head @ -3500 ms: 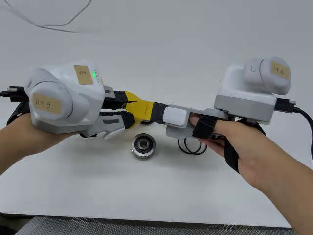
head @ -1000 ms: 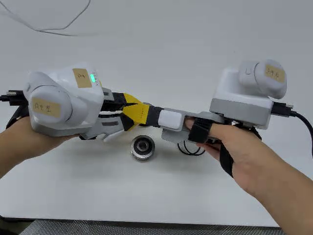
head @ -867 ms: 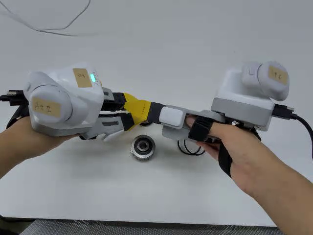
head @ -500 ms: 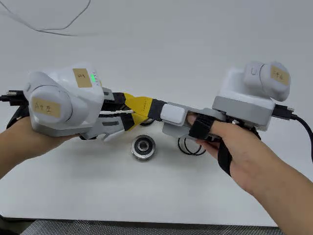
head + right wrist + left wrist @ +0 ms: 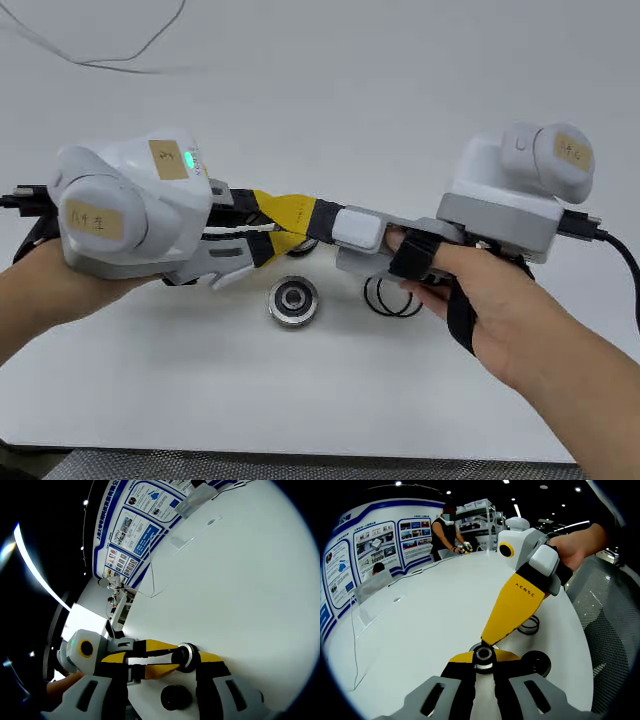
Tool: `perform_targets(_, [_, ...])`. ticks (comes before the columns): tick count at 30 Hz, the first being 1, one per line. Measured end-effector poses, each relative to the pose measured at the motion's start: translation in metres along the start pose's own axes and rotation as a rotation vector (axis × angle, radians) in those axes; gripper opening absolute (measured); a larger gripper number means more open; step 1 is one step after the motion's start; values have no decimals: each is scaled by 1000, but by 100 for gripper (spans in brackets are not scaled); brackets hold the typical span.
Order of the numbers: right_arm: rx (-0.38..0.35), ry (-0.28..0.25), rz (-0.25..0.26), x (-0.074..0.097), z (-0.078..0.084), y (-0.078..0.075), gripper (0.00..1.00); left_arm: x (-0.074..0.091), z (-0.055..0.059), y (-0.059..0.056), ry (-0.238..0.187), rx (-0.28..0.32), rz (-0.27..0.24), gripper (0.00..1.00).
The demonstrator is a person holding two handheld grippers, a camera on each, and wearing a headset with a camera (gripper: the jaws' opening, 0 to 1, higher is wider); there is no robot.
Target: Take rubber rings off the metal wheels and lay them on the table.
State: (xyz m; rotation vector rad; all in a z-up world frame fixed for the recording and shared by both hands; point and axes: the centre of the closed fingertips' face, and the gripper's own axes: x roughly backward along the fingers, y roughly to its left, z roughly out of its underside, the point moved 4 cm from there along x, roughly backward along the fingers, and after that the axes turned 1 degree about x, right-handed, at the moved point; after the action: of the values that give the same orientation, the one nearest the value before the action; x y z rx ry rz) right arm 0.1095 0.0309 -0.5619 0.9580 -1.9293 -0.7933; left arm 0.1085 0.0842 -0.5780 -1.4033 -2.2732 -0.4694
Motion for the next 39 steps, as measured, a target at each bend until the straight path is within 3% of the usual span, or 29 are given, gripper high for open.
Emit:
perform_targets(6, [-4,7,1,1,0,-4,48,0,0,0,0,0,0,12])
perform_targets(13, [25,-8,21,0,0,-6,52,0,0,0,-1,1,2,12])
perform_targets(21, [9,-3,-6,-4,-1,-4,52,0,0,1,-3,3,3,12])
perform_targets(39, [1,9,10,-4,1,-3,55,0,0,0,-1,-1,3,12])
